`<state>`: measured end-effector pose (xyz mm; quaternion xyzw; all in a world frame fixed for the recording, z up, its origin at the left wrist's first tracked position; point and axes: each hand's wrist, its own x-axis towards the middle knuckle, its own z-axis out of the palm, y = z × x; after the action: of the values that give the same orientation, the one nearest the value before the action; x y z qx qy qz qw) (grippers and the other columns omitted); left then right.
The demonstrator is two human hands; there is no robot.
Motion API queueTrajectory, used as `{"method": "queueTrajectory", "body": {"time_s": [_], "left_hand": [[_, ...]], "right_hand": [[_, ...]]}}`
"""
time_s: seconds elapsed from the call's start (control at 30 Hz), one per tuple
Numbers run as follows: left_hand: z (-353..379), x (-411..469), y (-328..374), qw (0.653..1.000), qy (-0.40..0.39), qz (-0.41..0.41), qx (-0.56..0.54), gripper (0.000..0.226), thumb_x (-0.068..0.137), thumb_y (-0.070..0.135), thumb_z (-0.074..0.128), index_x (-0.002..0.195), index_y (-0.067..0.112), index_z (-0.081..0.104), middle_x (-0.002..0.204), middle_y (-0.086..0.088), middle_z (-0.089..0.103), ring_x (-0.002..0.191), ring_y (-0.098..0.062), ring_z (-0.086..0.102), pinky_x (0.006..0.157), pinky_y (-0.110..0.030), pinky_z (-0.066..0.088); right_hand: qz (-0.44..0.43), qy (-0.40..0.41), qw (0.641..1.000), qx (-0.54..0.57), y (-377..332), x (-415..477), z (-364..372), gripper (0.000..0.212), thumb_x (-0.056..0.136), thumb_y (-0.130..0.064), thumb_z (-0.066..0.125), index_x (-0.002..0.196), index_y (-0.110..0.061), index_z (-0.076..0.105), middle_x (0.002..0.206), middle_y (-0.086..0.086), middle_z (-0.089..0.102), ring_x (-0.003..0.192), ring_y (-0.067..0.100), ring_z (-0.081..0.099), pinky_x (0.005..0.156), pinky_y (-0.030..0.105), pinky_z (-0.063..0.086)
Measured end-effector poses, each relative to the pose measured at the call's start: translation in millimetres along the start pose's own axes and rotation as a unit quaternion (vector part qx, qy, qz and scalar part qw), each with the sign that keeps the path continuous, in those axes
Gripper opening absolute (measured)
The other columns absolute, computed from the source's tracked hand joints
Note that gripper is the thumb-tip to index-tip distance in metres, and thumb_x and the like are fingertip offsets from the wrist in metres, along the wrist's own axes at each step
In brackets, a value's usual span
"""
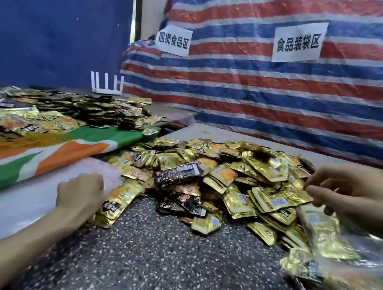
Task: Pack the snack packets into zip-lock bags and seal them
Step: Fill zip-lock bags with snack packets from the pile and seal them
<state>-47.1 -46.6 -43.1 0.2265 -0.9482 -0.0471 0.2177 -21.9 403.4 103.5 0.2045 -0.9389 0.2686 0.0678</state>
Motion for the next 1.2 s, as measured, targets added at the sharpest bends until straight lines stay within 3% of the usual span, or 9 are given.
{"method": "queueTrajectory", "body": {"time_s": [0.1, 0.23, 0.3, 0.43, 0.53, 0.7, 0.9, 1.03, 1.2], "left_hand": [[-3.6, 4.3, 4.0, 0.999, -0.011, -0.013, -0.050, 0.022, 0.086, 0.033, 0.061, 0.069, 0.018, 0.062, 0.074, 0.001, 0.066, 0.075, -0.026, 0.061, 0.070, -0.033, 0.037], [-7.3, 16.8, 7.7, 0.997, -0.067, -0.028, -0.037, 0.023, 0.083, 0.020, 0.059, 0.061, 0.016, 0.052, 0.064, 0.004, 0.059, 0.068, -0.023, 0.059, 0.061, -0.028, 0.034], [-4.9, 21.1, 9.0, 0.994, -0.089, -0.006, -0.058, 0.027, 0.088, 0.027, 0.060, 0.065, 0.018, 0.049, 0.066, 0.000, 0.058, 0.071, -0.026, 0.060, 0.062, -0.029, 0.036], [3.4, 20.3, 3.0, 0.984, -0.157, -0.012, -0.086, 0.029, 0.094, 0.045, 0.057, 0.092, 0.017, 0.050, 0.100, -0.004, 0.063, 0.091, -0.023, 0.059, 0.078, -0.032, 0.049], [11.6, 12.0, -3.7, 0.996, -0.087, -0.008, -0.022, 0.005, 0.087, 0.020, 0.050, 0.082, 0.017, 0.052, 0.083, 0.003, 0.062, 0.076, -0.019, 0.058, 0.063, -0.032, 0.041], [2.1, 8.5, -6.3, 0.999, -0.010, -0.017, -0.033, 0.033, 0.082, 0.009, 0.063, 0.050, 0.011, 0.056, 0.047, 0.004, 0.057, 0.053, -0.023, 0.058, 0.064, -0.037, 0.049], [-44.4, 19.3, 25.2, 0.991, 0.058, 0.036, -0.114, 0.022, 0.097, 0.026, 0.060, 0.079, 0.020, 0.070, 0.065, 0.000, 0.065, 0.060, -0.027, 0.060, 0.069, -0.047, 0.057], [-86.3, -9.8, 96.4, 0.935, 0.092, 0.179, -0.291, 0.019, 0.095, 0.034, 0.057, 0.086, 0.023, 0.069, 0.069, 0.009, 0.066, 0.057, -0.017, 0.062, 0.056, -0.042, 0.057], [-122.1, -58.9, 184.1, 0.798, 0.081, 0.306, -0.513, 0.010, 0.092, 0.024, 0.058, 0.087, 0.032, 0.063, 0.089, 0.015, 0.069, 0.069, -0.005, 0.068, 0.063, -0.033, 0.061]], "right_hand": [[-0.018, 0.005, 1.000, 0.007, -1.0, -3.5, -2.1, 0.054, 0.059, -0.089, 0.049, 0.093, -0.050, 0.066, 0.089, -0.017, 0.073, 0.075, 0.009, 0.070, 0.062, 0.032, 0.059], [-0.020, -0.009, 1.000, 0.010, -2.1, -4.6, -4.4, 0.069, 0.049, -0.099, 0.044, 0.092, -0.049, 0.066, 0.090, -0.021, 0.072, 0.078, 0.006, 0.070, 0.063, 0.029, 0.057], [-0.021, -0.005, 1.000, 0.008, -1.4, -4.6, -5.0, 0.061, 0.057, -0.087, 0.048, 0.087, -0.038, 0.069, 0.088, -0.020, 0.073, 0.075, 0.005, 0.070, 0.064, 0.030, 0.057], [-0.011, -0.007, 1.000, -0.001, 3.8, -3.2, -6.1, 0.031, 0.078, -0.055, 0.060, 0.093, -0.030, 0.069, 0.085, -0.021, 0.072, 0.074, 0.003, 0.070, 0.061, 0.026, 0.053], [0.004, -0.008, 1.000, -0.007, 6.7, -1.3, -5.4, 0.014, 0.088, -0.041, 0.063, 0.095, -0.030, 0.069, 0.084, -0.018, 0.073, 0.075, 0.003, 0.069, 0.062, 0.024, 0.051], [0.018, -0.013, 1.000, -0.019, 0.4, -3.2, -2.4, 0.010, 0.091, -0.038, 0.063, 0.093, -0.030, 0.068, 0.081, -0.014, 0.073, 0.074, 0.001, 0.068, 0.060, 0.021, 0.050], [0.018, -0.014, 0.998, -0.050, -9.6, -2.3, 1.8, 0.016, 0.094, -0.043, 0.056, 0.095, -0.030, 0.067, 0.084, -0.007, 0.070, 0.076, -0.005, 0.064, 0.064, 0.022, 0.051], [0.005, -0.027, 0.998, 0.052, -21.1, -2.1, 6.0, 0.029, 0.090, -0.046, 0.055, 0.095, -0.023, 0.071, 0.080, -0.006, 0.073, 0.072, 0.002, 0.067, 0.059, 0.016, 0.048], [0.050, -0.028, 0.969, 0.239, -28.7, -4.6, 5.1, 0.062, 0.077, -0.064, 0.049, 0.087, -0.006, 0.067, 0.071, 0.005, 0.069, 0.063, 0.017, 0.064, 0.052, 0.024, 0.048]]}}
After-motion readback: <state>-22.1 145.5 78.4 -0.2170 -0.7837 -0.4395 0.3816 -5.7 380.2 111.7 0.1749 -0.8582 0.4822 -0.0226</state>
